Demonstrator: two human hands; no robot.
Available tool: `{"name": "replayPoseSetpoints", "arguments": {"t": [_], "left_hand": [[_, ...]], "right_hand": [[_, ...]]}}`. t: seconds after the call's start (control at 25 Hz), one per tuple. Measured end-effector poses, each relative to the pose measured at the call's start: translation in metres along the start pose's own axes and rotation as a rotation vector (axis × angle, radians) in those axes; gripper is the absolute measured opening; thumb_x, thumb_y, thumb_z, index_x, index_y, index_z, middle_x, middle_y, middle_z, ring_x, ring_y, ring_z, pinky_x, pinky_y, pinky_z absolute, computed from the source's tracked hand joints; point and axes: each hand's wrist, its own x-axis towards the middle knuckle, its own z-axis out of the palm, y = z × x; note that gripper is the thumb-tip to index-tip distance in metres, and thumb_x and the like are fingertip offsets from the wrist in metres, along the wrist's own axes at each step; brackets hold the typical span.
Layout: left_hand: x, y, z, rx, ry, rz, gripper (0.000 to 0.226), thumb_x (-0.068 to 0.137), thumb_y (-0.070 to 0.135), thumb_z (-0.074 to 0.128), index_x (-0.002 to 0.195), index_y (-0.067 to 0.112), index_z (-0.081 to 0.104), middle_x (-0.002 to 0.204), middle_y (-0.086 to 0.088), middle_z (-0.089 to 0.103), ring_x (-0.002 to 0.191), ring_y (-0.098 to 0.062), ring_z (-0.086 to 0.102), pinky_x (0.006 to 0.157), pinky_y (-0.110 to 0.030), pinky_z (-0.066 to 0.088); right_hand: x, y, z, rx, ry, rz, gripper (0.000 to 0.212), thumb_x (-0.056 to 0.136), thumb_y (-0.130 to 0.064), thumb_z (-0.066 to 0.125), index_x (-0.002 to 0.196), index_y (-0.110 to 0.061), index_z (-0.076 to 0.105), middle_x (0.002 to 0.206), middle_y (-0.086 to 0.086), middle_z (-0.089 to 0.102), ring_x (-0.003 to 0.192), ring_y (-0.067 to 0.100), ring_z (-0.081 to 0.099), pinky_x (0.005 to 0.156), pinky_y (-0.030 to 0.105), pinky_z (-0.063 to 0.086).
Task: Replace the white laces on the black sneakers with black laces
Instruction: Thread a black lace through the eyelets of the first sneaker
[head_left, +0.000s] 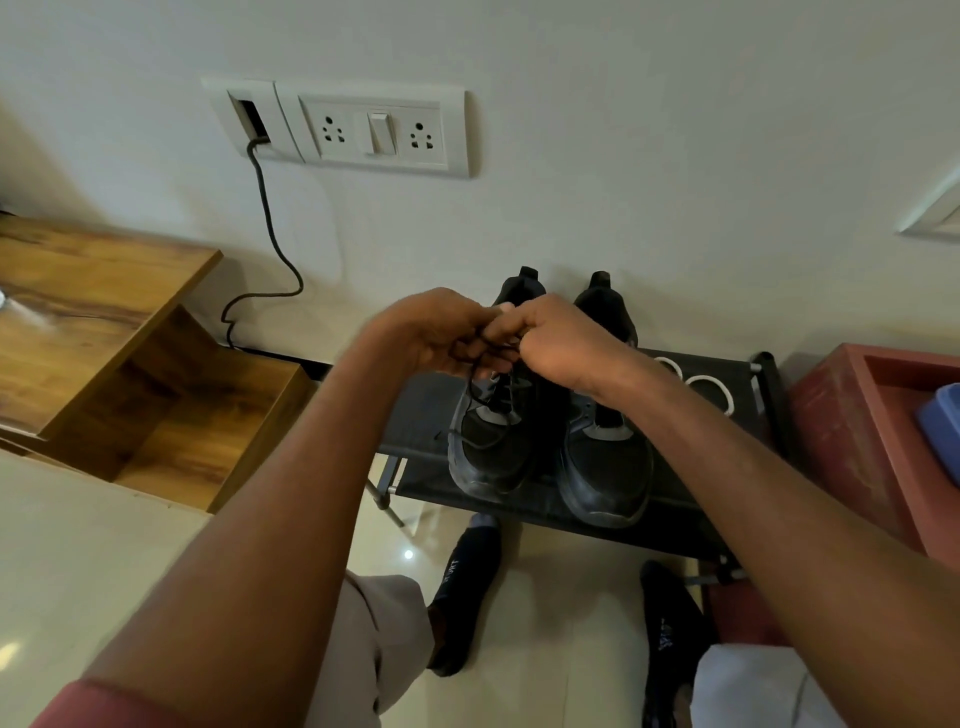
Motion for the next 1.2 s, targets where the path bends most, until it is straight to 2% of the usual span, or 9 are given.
{"name": "replayPoseSetpoints", "arguments": {"t": [0.12, 0.24, 0.48, 0.64, 0.76, 0.84, 1.0, 1.12, 1.2], "left_hand": [[0.0, -0.001, -0.003, -0.003, 0.043, 0.031, 0.03, 0.108, 0.02, 0.056, 0.111, -0.007, 0.068, 0.098, -0.022, 0.078, 0.094, -0.033, 0.077, 0.087, -0.042, 0.063], [-0.007, 0.0, -0.008, 0.06, 0.047, 0.064, 0.035, 0.11, 0.026, 0.052, 0.117, -0.007, 0.064, 0.1, -0.019, 0.078, 0.089, -0.031, 0.077, 0.087, -0.042, 0.062], [-0.03, 0.003, -0.012, 0.337, -0.189, 0.087, 0.051, 0.106, 0.047, 0.053, 0.113, 0.0, 0.071, 0.103, -0.02, 0.078, 0.098, -0.034, 0.076, 0.092, -0.045, 0.061], [-0.034, 0.003, -0.02, 0.425, 0.026, 0.185, 0.046, 0.101, 0.047, 0.061, 0.098, 0.002, 0.071, 0.098, -0.011, 0.079, 0.088, -0.023, 0.071, 0.091, -0.04, 0.055], [-0.031, 0.006, -0.021, 0.217, 0.289, 0.325, 0.039, 0.104, 0.042, 0.06, 0.081, 0.01, 0.063, 0.077, -0.008, 0.068, 0.072, -0.021, 0.066, 0.083, -0.039, 0.058], [-0.031, 0.013, -0.012, -0.074, 0.229, 0.398, 0.032, 0.108, 0.034, 0.054, 0.087, 0.011, 0.063, 0.065, 0.0, 0.052, 0.057, -0.017, 0.055, 0.07, -0.038, 0.06], [-0.03, 0.028, -0.005, 0.306, 0.065, 0.605, 0.025, 0.097, 0.006, 0.053, 0.107, 0.009, 0.075, 0.071, 0.0, 0.057, 0.057, -0.008, 0.043, 0.055, -0.026, 0.037], [-0.035, 0.031, -0.004, 0.396, -0.08, 0.59, 0.027, 0.09, -0.005, 0.055, 0.112, 0.0, 0.07, 0.063, 0.009, 0.061, 0.056, -0.004, 0.053, 0.056, -0.022, 0.039], [-0.033, 0.027, -0.001, 0.46, 0.063, 0.64, 0.015, 0.091, -0.002, 0.065, 0.105, 0.0, 0.07, 0.053, 0.011, 0.054, 0.05, -0.002, 0.05, 0.055, -0.019, 0.04]], "right_hand": [[-0.002, 0.0, -0.001, 0.12, 0.212, 0.064, 0.047, 0.088, 0.009, 0.045, 0.09, -0.02, 0.083, 0.092, -0.002, 0.079, 0.09, 0.013, 0.074, 0.064, 0.016, 0.051], [0.008, 0.007, 0.006, 0.059, 0.389, 0.189, 0.032, 0.088, -0.004, 0.05, 0.086, -0.013, 0.08, 0.088, 0.007, 0.079, 0.083, 0.025, 0.076, 0.064, 0.038, 0.062], [0.017, 0.007, 0.011, 0.726, -0.049, 0.587, 0.027, 0.103, -0.03, 0.053, 0.096, -0.012, 0.071, 0.072, 0.003, 0.072, 0.073, 0.017, 0.061, 0.069, 0.03, 0.044], [0.013, 0.014, 0.005, 1.034, -0.066, 0.561, 0.019, 0.097, -0.028, 0.062, 0.081, -0.019, 0.065, 0.094, 0.002, 0.078, 0.096, 0.022, 0.073, 0.09, 0.039, 0.045], [0.001, 0.017, 0.004, 0.788, 0.058, 0.414, 0.032, 0.103, -0.032, 0.058, 0.073, -0.02, 0.058, 0.076, -0.001, 0.074, 0.082, 0.019, 0.075, 0.097, 0.042, 0.05], [-0.006, 0.014, 0.001, 0.445, 0.269, 0.09, 0.033, 0.106, -0.032, 0.058, 0.079, -0.015, 0.068, 0.066, -0.004, 0.068, 0.064, 0.013, 0.068, 0.079, 0.034, 0.057], [-0.013, -0.001, -0.016, 0.078, 0.542, -0.462, 0.025, 0.104, -0.029, 0.063, 0.092, -0.011, 0.075, 0.079, -0.004, 0.072, 0.073, 0.008, 0.067, 0.069, 0.023, 0.053], [-0.004, 0.001, -0.025, 0.176, 0.689, -0.433, 0.026, 0.103, -0.03, 0.065, 0.09, -0.009, 0.071, 0.081, -0.004, 0.068, 0.078, 0.007, 0.064, 0.072, 0.023, 0.052], [0.006, 0.003, -0.023, 0.354, 0.634, -0.301, 0.027, 0.104, -0.03, 0.063, 0.094, -0.006, 0.071, 0.081, 0.003, 0.071, 0.075, 0.017, 0.068, 0.062, 0.033, 0.053]]}}
